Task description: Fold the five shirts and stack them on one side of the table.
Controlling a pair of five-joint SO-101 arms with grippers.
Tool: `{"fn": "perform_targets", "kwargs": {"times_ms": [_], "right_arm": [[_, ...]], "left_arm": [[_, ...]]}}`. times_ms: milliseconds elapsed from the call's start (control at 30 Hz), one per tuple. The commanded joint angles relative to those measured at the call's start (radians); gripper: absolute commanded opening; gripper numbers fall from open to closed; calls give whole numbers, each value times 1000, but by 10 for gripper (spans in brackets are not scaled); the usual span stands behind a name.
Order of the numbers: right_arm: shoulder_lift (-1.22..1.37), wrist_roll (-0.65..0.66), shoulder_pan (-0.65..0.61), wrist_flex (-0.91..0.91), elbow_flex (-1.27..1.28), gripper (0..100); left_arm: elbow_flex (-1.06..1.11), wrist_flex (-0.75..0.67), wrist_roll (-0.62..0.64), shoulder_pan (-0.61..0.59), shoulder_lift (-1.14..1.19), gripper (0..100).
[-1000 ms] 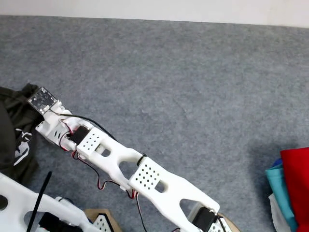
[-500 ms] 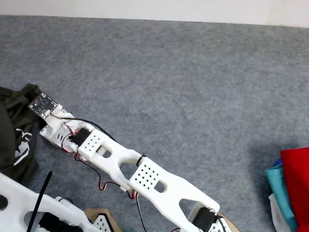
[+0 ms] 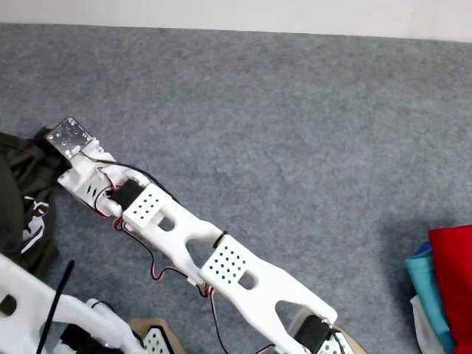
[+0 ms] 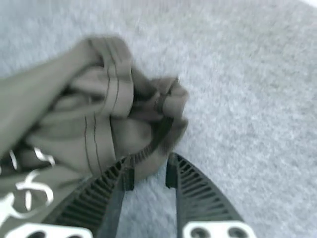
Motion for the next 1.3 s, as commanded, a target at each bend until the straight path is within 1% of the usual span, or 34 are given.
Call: {"fn": "perform_targets", "kwargs": {"times_ms": [0,100,200,300,400,500,600,667,800,867,900,967,1000,1033,1067,1133,1233,1267], "right_arm": [[-28,-26,16,-45,27,118],[-31,-28,61,54,35,84],[-28,-31,136,125,-19,56],[-28,-32,197,128,-61,52],[-28,-32,226,154,-68,52],[-28,-32,245,214,-68,52],[-28,-32,269,228,-68,52],[-28,-32,289,225,-68,52],[-28,-32,323,225,-68,52],[-28,-32,340,225,-68,52],[-28,-32,344,225,-68,52],[-28,-32,349,225,-68,52],[-28,-32,349,225,-68,52],[-28,-32,348,225,-68,52],[-28,-32,344,225,-68,52],[-28,-32,344,225,-68,52],[-28,-32,348,225,-68,52],[-28,-32,349,225,-68,52]], "left_arm": [[38,-48,11,104,1,8],[71,-64,72,225,-8,8],[5,-32,103,403,-8,7],[-96,58,150,631,-8,7],[-199,167,198,871,-8,7],[-348,311,242,1119,-8,7],[-507,404,255,1376,-7,7],[-604,431,239,1554,-4,7],[-734,439,48,1910,-1,7],[-768,459,-2,2054,-4,7],[-788,479,-5,2098,-7,7],[-835,537,-5,2115,-7,7],[-857,566,-5,2094,-7,7],[-872,588,-5,2043,-7,7],[-880,603,-5,1962,-7,7],[-889,615,-5,1753,-7,7],[-891,612,-6,1348,-1,7],[-891,591,-6,1214,-1,7]]}}
